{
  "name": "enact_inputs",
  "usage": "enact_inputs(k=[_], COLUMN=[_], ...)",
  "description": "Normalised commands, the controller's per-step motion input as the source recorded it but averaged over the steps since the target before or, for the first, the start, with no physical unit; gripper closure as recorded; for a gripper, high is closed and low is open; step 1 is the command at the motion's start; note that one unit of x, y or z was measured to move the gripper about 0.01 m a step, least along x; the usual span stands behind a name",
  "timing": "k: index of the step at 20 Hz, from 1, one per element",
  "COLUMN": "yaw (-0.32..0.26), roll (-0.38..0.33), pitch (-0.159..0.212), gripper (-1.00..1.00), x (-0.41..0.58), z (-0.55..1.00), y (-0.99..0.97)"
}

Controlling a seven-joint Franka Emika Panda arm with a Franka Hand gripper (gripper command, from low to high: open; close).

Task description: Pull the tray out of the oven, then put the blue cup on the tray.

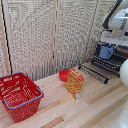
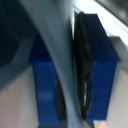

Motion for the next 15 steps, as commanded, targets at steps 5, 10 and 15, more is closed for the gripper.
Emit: enact_inputs(k=[5, 10, 15], yaw=[-0.037, -0.045, -0.006], roll=[-0.075, -0.014, -0.005], pitch=[0.057, 0.010, 0.024], gripper=[-1.00, -1.00, -1.00], x=[0.015, 0.147, 0.074], z=[0.40, 0.69, 0.97], y=[-0.19, -0.40, -0.29])
